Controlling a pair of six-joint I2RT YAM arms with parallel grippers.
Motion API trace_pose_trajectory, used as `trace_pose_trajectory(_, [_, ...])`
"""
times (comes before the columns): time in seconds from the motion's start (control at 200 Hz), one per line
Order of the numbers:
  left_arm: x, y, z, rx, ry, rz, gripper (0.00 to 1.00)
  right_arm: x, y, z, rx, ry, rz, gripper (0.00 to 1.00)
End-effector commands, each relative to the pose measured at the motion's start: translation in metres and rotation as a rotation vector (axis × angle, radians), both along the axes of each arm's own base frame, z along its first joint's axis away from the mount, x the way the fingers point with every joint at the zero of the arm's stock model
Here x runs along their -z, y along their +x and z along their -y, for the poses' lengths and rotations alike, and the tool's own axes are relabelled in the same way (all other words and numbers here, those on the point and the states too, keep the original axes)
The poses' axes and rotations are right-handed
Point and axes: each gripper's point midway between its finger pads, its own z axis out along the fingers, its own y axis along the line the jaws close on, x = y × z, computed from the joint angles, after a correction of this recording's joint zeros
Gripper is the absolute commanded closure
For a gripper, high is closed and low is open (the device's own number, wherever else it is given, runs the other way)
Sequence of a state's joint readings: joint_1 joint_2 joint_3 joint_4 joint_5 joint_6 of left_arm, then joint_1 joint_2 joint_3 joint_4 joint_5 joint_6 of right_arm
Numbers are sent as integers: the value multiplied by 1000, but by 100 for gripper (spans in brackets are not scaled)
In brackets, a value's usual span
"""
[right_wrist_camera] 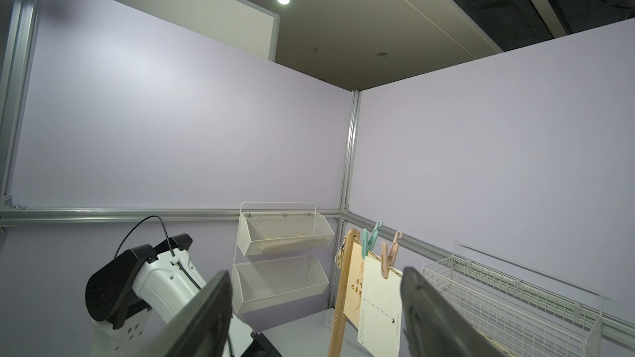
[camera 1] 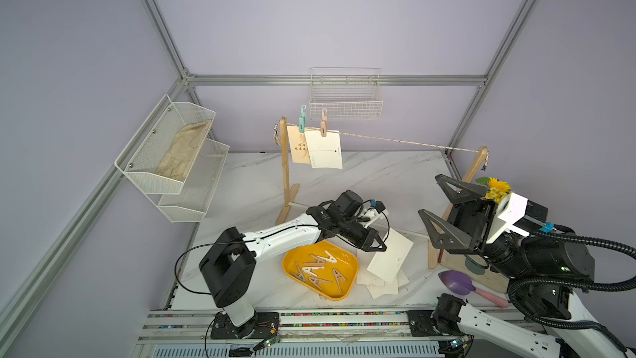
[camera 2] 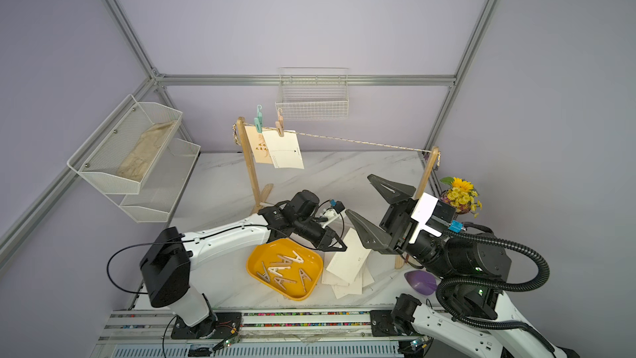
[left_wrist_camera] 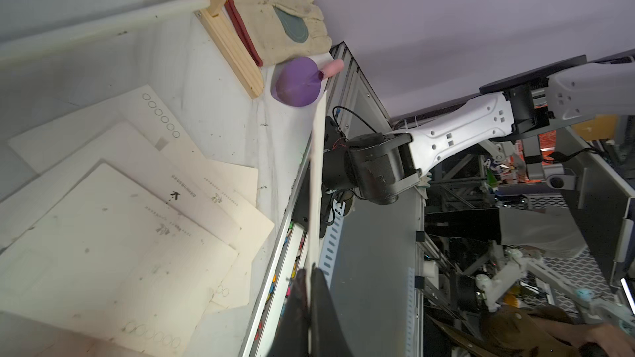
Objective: Remove the postcards from the strings
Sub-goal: Place the postcard on the postcard.
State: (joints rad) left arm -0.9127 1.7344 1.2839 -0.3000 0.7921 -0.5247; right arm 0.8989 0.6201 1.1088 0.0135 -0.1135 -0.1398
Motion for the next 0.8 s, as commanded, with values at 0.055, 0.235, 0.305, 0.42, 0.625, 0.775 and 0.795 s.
trace_pose_trajectory(0.055, [-18,-4,31,60,-63,-121,100,-13,-11,5,-14,24,75,22])
trace_pose_trajectory(0.235, [14,7,42,39,1,-150,100,-13,-19,16,-7,46,88,22])
trace_pose_trajectory(0.305, [25,10,45,34,24,-158,100,-14,-20,19,-4,50,88,22])
trace_pose_trajectory(0.42, [43,16,46,17,78,-163,98,-12,-20,19,-2,43,83,22])
trace_pose_trajectory(0.625, [59,25,43,-2,149,-127,88,-9,-18,18,4,31,81,22])
trace_pose_trajectory(0.775, [62,38,27,-15,232,-37,71,-8,-17,14,0,23,81,21])
trace_pose_trajectory(0.795, [61,39,26,-16,236,-27,70,-8,-16,13,0,21,80,21])
